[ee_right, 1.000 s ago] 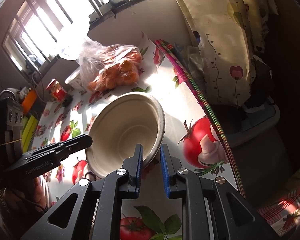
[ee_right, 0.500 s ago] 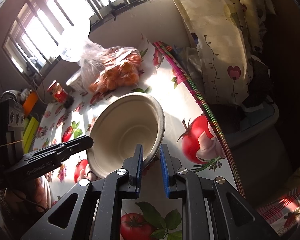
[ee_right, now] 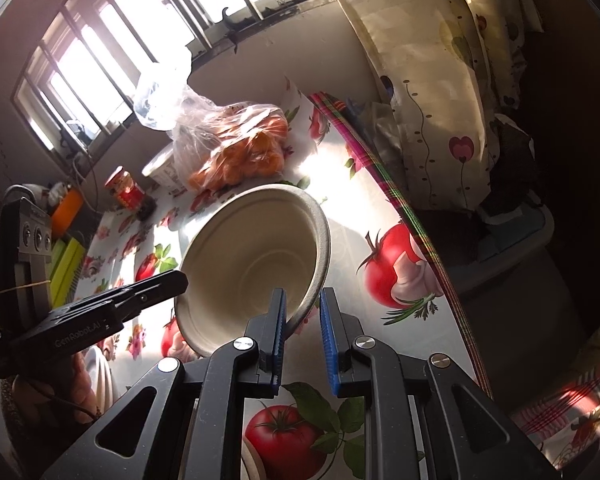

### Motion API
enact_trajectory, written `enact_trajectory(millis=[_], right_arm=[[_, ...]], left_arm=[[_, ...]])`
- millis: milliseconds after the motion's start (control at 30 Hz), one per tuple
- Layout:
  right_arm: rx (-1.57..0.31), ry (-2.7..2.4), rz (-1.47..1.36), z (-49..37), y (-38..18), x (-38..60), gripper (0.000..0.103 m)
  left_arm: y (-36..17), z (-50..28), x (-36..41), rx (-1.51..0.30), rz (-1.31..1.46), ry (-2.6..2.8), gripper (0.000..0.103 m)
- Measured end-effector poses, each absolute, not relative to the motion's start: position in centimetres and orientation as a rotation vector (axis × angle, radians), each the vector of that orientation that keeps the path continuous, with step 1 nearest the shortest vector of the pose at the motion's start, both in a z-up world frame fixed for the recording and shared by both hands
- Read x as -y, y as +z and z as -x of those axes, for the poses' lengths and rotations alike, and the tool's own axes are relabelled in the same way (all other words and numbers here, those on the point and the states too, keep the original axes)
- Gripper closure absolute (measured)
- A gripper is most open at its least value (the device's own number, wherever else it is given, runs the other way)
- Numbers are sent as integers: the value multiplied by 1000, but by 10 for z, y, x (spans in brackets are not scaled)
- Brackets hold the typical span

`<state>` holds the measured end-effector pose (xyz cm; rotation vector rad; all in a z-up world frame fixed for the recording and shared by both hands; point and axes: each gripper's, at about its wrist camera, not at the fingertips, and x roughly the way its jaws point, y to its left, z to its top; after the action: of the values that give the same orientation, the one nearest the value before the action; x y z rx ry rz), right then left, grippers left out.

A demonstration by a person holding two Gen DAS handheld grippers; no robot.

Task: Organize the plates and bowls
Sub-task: 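Lift the beige bowl with both tools and carry it above the remaining bowl, then lower the held bowl into the remaining beige bowl with both tools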

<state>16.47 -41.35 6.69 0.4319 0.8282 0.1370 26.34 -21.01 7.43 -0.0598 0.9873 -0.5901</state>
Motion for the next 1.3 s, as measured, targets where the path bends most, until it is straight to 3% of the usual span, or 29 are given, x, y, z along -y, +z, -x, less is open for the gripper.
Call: enact_trajectory(millis=[1300], right_arm=[[-727,165,-439,-72,102,381,86]], left_arm=[[104,-181,172,-899,111,-626,90]])
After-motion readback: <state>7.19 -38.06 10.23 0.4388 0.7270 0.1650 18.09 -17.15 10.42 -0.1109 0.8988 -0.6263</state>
